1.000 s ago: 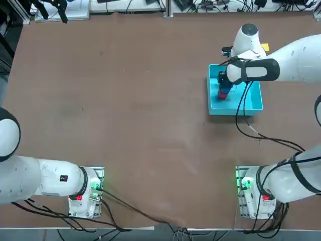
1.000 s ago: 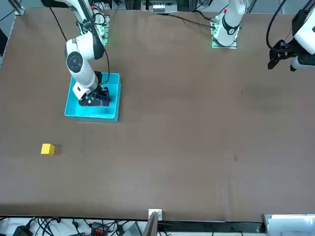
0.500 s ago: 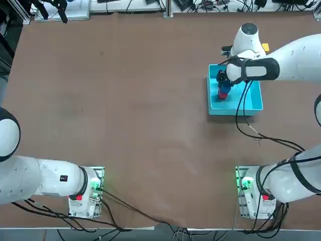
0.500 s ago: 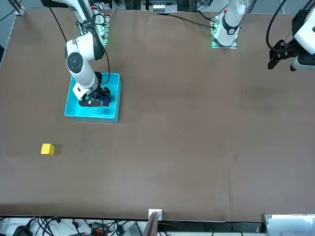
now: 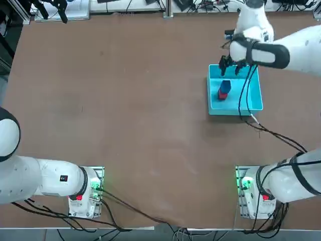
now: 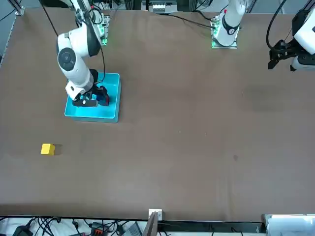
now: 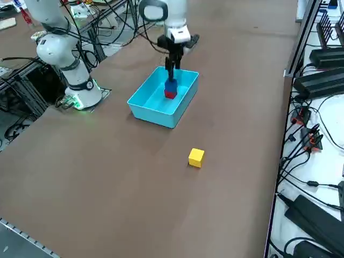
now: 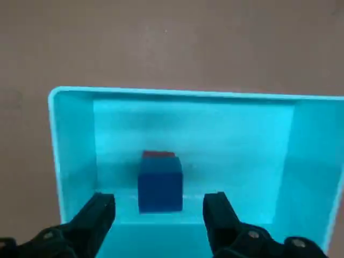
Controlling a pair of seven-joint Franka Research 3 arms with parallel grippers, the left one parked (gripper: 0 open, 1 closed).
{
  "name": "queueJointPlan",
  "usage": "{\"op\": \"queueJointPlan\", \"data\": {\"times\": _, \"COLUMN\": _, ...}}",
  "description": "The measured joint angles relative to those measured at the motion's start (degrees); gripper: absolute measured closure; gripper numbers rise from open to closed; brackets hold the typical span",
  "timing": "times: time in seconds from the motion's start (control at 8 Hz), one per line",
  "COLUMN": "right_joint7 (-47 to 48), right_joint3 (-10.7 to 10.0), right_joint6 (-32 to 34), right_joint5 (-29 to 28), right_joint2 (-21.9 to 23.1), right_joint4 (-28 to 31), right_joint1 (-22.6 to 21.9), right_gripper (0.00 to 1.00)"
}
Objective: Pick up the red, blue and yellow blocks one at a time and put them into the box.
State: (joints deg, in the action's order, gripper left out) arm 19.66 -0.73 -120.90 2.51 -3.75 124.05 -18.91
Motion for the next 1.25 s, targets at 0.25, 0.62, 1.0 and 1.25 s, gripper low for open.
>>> {"op": "queueJointPlan", "data": {"times": 0.25, "right_joint7": -4.2, "right_joint3": -0.7, "right_joint6": 3.4, "right_joint5": 0.1, "right_joint2": 0.4, "right_joint4": -4.6, "right_joint1": 2.0, "right_gripper": 0.00}}
{"op": "queueJointPlan", "data": {"times": 0.62, "right_joint7": -18.1, "right_joint3": -1.5, "right_joint6": 2.7, "right_joint5": 0.2, "right_joint2": -4.6, "right_joint4": -10.8, "right_joint1": 12.7, "right_gripper": 0.00}}
{"op": "queueJointPlan", "data": {"times": 1.0, "right_joint7": -22.8, "right_joint3": -1.6, "right_joint6": -1.9, "right_joint5": 0.2, "right_joint2": -14.3, "right_joint4": -19.4, "right_joint1": 18.8, "right_gripper": 0.00}}
{"op": "queueJointPlan", "data": {"times": 1.25, "right_joint7": -25.5, "right_joint3": -1.6, "right_joint6": -4.1, "right_joint5": 0.2, "right_joint2": -21.9, "right_joint4": -25.8, "right_joint1": 22.1, "right_gripper": 0.00}}
